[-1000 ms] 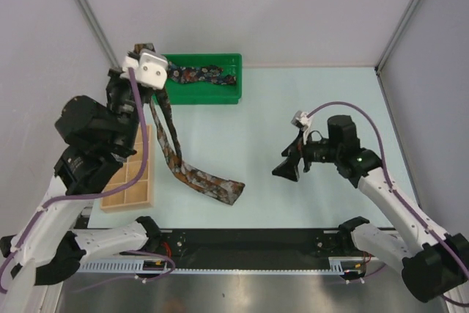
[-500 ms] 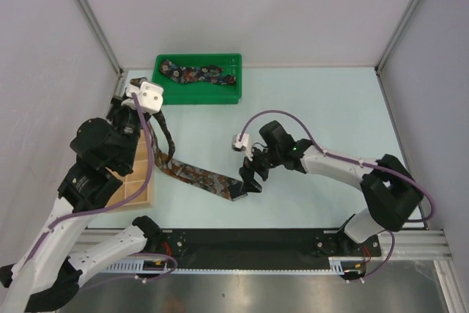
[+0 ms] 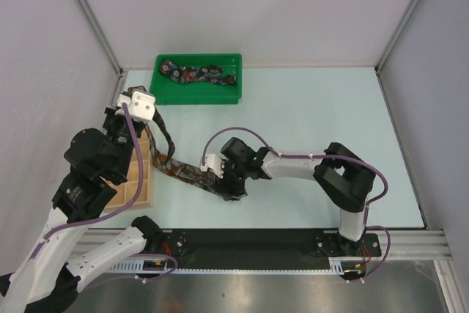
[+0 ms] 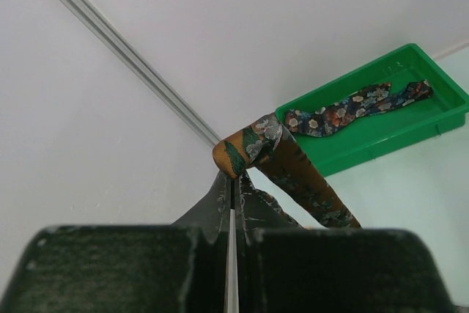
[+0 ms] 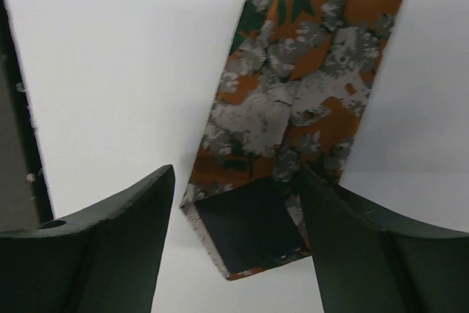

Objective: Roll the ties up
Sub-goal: Flatten out the tie at the center of the board.

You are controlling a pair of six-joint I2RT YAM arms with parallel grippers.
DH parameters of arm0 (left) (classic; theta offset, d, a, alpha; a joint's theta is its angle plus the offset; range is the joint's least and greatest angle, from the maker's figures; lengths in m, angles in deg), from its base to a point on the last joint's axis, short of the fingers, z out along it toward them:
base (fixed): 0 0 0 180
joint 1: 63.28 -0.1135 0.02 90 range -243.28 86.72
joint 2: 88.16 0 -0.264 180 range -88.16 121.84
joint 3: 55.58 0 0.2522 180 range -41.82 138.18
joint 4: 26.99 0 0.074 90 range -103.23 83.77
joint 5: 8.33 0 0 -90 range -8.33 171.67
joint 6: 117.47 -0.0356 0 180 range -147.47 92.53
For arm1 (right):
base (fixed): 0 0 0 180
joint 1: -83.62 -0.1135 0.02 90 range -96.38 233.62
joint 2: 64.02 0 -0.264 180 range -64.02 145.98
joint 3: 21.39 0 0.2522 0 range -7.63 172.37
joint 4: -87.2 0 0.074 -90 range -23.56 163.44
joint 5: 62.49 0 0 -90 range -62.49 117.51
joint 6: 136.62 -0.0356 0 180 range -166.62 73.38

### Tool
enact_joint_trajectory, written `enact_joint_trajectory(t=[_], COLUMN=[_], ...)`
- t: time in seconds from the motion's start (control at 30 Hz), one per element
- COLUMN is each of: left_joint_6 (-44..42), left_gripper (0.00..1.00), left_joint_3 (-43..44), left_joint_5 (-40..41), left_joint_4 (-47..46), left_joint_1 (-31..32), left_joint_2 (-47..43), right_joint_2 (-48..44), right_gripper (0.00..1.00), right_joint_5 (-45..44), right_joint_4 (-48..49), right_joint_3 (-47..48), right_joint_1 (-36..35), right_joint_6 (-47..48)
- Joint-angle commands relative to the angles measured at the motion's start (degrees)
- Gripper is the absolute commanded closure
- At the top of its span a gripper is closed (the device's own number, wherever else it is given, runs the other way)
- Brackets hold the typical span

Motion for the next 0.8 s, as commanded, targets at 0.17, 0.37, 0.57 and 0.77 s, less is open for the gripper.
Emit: enact_joint_trajectory(t=[0.17,0.37,0.57,0.77], left_joint_6=[2.74,5.72,9.24,12.92], left_gripper=[1.00,1.00,1.00,1.00], left_joint_3=[-0.26,-0.44,-1.58,-5.43], left_joint_5=[-2.18,-5.69,-17.63,-27.74], left_joint_4=[1.33,4.67,10.55,13.29], left_joint_1=[-0.56,-0.56,-0.56,-0.47], left_joint_2=[0.18,2.11,5.62,10.89], right_joint_2=[4.24,-4.87,-25.35,-42.50], right_gripper=[0.79,1.00,1.00,1.00], right_joint_5=[-14.99,-16.59,-15.80,-13.43], right_joint_4=[-6.69,-14.33,-27.51,-40.52], right_joint_3=[0.25,-5.19,-11.18,-17.06], right_joint_1=[-1.22,7.82,26.80,62.31], right_joint_6=[1.90,5.42,20.16,57.04])
